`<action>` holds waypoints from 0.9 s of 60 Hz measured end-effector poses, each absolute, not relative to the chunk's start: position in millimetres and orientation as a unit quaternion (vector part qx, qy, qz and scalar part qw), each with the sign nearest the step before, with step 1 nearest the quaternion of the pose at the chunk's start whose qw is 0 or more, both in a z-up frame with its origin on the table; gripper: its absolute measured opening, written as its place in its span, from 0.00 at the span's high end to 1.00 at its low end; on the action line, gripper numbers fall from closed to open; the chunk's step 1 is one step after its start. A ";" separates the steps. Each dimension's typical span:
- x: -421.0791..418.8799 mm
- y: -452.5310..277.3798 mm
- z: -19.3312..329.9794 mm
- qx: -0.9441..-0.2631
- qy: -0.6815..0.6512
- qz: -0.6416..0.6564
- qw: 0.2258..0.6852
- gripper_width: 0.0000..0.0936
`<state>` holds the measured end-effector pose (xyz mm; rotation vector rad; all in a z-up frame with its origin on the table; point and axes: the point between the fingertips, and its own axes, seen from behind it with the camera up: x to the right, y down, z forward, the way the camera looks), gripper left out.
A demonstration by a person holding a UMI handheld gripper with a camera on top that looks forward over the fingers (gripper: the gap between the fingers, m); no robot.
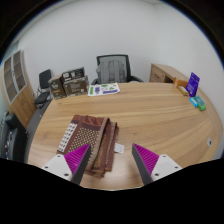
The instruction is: Fold towel
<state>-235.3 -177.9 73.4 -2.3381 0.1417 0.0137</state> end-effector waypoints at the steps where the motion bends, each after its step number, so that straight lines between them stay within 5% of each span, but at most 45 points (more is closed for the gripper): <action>1: -237.1 -179.4 76.1 -0.919 0.050 0.007 0.391 0.09; 30: -282.1 -295.8 205.8 -0.888 -0.007 -0.025 0.459 0.08; 54: -325.1 -432.3 258.1 -0.880 -0.001 -0.039 0.474 0.08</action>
